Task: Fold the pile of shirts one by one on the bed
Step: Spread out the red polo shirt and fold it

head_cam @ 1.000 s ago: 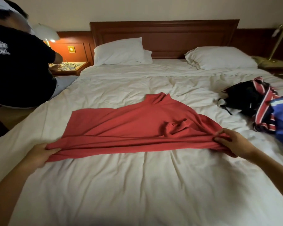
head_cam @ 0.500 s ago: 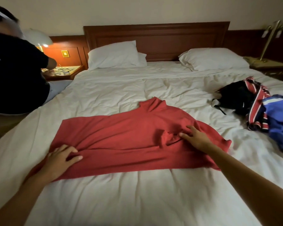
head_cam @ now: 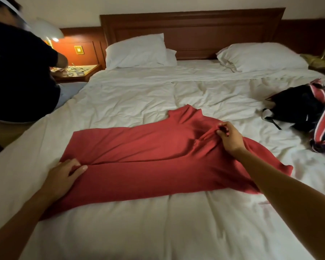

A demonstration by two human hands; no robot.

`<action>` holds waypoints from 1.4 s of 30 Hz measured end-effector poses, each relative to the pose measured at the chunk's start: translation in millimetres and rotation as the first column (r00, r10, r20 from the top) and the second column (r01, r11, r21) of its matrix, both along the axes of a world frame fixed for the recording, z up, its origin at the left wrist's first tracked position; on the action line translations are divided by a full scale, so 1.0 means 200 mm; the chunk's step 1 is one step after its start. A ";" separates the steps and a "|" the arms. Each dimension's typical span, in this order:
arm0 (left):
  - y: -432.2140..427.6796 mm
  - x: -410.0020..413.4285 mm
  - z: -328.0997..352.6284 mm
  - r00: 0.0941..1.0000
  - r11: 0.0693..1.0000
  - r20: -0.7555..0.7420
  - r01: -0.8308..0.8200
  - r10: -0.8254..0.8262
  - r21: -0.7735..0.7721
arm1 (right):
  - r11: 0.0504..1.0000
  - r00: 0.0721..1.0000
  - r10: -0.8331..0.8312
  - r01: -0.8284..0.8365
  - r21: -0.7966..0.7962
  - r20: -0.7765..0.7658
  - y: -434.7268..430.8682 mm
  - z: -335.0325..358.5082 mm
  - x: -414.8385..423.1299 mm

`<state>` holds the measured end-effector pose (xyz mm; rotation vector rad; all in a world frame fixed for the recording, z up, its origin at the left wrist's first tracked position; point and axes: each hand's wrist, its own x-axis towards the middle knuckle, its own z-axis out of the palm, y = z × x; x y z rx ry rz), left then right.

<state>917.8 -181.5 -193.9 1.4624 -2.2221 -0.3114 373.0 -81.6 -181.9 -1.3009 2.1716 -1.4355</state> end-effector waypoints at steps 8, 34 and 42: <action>-0.08 0.11 0.07 0.999 0.984 0.046 0.021 -0.030 0.176 | 0.694 0.628 0.634 -0.204 0.691 -0.451 -0.10 0.02 -0.02; 0.11 -0.12 -0.06 0.875 0.956 0.469 -0.026 -0.120 0.294 | 0.535 0.633 0.743 -0.367 0.761 -0.217 0.57 0.08 0.31; 0.00 -0.13 -0.11 0.920 0.923 0.392 -0.131 -0.023 0.361 | 0.597 0.747 0.665 -0.537 0.596 0.008 0.55 0.08 0.29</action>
